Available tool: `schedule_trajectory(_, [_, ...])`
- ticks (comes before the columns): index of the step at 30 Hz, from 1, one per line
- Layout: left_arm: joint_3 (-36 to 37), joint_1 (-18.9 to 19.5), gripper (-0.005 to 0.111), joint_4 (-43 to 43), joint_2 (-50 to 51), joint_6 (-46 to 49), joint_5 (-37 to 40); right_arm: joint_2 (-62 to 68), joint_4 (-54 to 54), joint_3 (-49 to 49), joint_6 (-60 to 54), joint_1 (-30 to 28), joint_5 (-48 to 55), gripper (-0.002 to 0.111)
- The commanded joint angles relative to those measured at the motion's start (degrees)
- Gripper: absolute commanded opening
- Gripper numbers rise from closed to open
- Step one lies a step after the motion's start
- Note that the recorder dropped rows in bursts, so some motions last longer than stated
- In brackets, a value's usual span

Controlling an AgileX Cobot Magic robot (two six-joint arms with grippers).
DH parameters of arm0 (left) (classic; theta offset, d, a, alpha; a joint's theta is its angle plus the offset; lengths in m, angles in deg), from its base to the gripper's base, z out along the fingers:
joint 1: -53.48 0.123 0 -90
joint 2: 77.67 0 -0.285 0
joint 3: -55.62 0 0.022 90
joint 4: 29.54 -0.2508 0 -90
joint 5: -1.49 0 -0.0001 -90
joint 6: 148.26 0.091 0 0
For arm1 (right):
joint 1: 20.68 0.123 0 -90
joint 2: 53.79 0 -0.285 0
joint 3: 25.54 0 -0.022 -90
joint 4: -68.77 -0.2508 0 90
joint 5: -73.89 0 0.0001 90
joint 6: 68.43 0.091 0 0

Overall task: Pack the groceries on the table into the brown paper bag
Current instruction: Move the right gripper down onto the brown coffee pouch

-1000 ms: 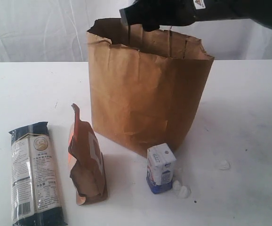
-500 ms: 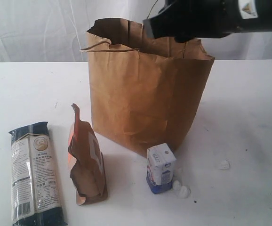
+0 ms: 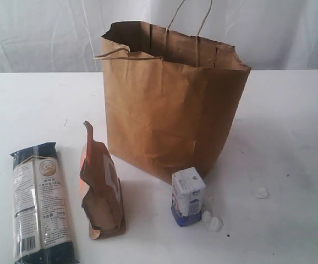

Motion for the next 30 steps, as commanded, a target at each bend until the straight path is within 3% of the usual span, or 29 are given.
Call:
schedule_trajectory(1, [0.2,0.1,0.0,0.5,-0.3,0.0,0.0,-1.0,-7.5,3.4,-7.4,0.4,3.1,0.05])
schedule_trajectory(6, [0.2,0.1,0.0,0.5,-0.3,0.0,0.0,6.3,-20.3,5.1,-19.4,0.4,-7.9,0.05])
schedule_trajectory(9, [0.2,0.1,0.0,0.5,-0.3,0.0,0.0,12.0,-28.9,5.0,-27.4,0.5,-15.6,0.056])
schedule_trajectory(13, [0.2,0.1,0.0,0.5,-0.3,0.0,0.0,20.2,-30.3,1.4,-29.5,3.8,-19.9,0.064])
schedule_trajectory(20, [0.2,0.1,0.0,0.5,-0.3,0.0,0.0,32.2,-30.3,-12.3,-29.5,10.0,-22.3,0.067])
schedule_trajectory(23, [0.2,0.1,0.0,0.5,-0.3,0.0,0.0,39.6,-30.7,-19.0,-25.8,10.7,-21.9,0.077])
schedule_trajectory(30, [0.2,0.1,0.0,0.5,-0.3,0.0,0.0,48.9,-32.2,-25.6,-25.6,10.7,-17.9,0.077])
